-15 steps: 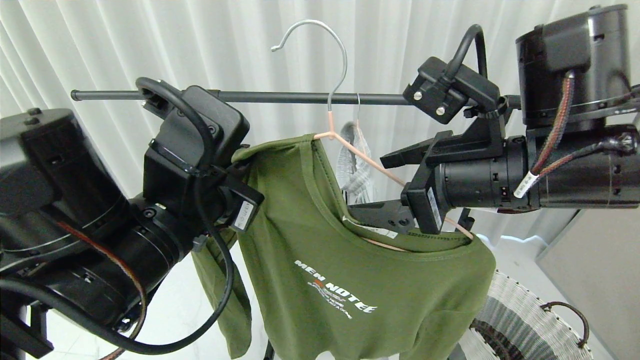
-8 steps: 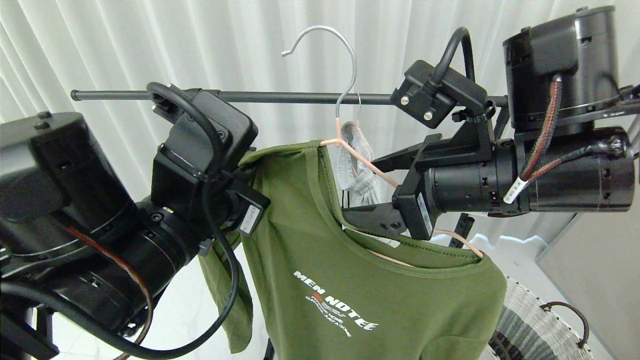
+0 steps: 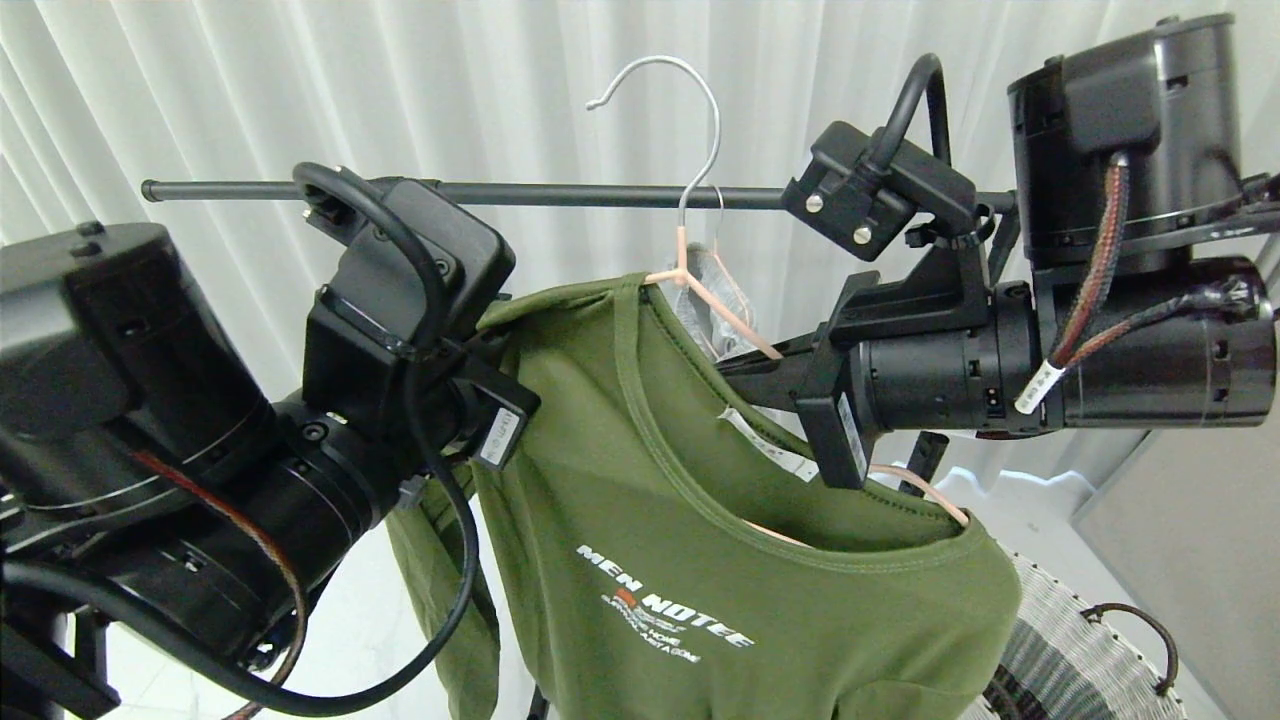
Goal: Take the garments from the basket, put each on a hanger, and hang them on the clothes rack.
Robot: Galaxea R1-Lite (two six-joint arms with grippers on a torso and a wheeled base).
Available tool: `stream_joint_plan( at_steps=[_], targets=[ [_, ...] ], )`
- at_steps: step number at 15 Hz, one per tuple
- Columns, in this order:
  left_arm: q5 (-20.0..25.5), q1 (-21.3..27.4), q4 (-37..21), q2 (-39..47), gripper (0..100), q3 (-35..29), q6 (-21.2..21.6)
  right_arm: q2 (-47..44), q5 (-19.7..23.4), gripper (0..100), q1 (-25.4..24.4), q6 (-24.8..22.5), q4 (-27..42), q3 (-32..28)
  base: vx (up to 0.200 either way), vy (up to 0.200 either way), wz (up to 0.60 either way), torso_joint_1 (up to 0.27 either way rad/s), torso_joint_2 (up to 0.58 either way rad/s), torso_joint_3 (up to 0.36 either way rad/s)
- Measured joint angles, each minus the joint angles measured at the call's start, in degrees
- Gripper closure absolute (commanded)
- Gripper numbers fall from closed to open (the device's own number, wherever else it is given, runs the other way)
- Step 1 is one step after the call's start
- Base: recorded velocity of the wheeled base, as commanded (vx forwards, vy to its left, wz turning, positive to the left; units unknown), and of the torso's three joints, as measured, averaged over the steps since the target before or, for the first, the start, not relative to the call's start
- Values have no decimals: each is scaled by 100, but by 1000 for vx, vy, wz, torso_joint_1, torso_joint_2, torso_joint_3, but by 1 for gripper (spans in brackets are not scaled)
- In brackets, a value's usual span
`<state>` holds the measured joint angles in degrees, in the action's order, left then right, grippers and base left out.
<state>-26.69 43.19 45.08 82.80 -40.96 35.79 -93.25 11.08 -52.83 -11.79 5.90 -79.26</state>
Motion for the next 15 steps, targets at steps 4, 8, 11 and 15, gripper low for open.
stream_joint_plan(
  at_steps=[4, 8, 11, 15],
  targets=[
    [6, -4, 5, 0, 0, 4, 17, 33, 154, 100, -80, 49, -7, 5, 0, 0, 0, 0, 0, 0],
    [9, -4, 10, 6, 0, 9, 4, 100, 172, 100, -216, 299, -7, 27, 0, 0, 0, 0, 0, 0],
    [11, -4, 10, -2, 0, 33, 0, 184, 152, 100, -300, 512, -13, 95, 0, 0, 0, 0, 0, 0],
    [11, -22, 308, -100, 0, 375, 0, 447, 139, 100, -113, 512, -18, 405, 0, 0, 0, 0, 0, 0]
  ],
)
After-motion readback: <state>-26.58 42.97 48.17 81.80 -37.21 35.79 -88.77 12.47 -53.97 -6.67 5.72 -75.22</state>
